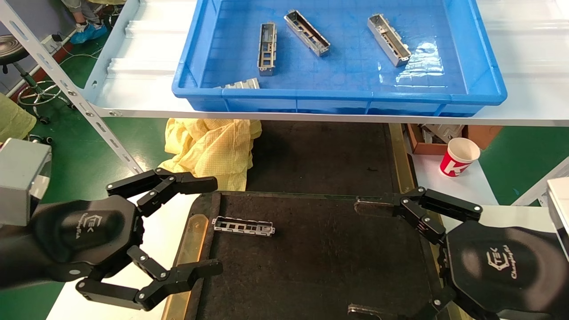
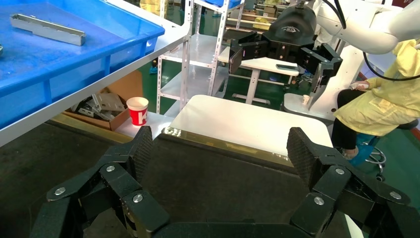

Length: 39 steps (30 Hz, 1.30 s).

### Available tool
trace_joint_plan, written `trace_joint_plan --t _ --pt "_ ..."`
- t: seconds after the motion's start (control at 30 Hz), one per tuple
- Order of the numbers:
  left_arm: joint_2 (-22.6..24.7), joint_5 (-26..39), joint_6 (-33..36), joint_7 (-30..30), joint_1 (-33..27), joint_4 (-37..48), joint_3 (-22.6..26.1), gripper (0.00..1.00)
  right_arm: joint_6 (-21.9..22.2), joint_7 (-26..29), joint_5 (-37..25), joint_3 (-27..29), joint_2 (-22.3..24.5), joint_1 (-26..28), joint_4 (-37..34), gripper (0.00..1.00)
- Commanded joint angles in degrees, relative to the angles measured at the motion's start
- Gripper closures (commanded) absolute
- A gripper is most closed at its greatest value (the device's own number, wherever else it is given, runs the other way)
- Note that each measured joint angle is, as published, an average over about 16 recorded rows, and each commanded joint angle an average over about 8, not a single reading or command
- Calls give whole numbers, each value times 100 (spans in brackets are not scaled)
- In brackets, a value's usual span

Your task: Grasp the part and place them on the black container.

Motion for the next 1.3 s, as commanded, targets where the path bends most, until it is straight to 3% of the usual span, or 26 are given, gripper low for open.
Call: trace_joint_plan --t 0.03,1.3 --pt "0 0 0 0 0 0 0 0 8 -11 0 -25 -16 11 -22 0" --pt "0 0 0 0 0 0 0 0 54 -56 23 -155 -98 75 -133 0"
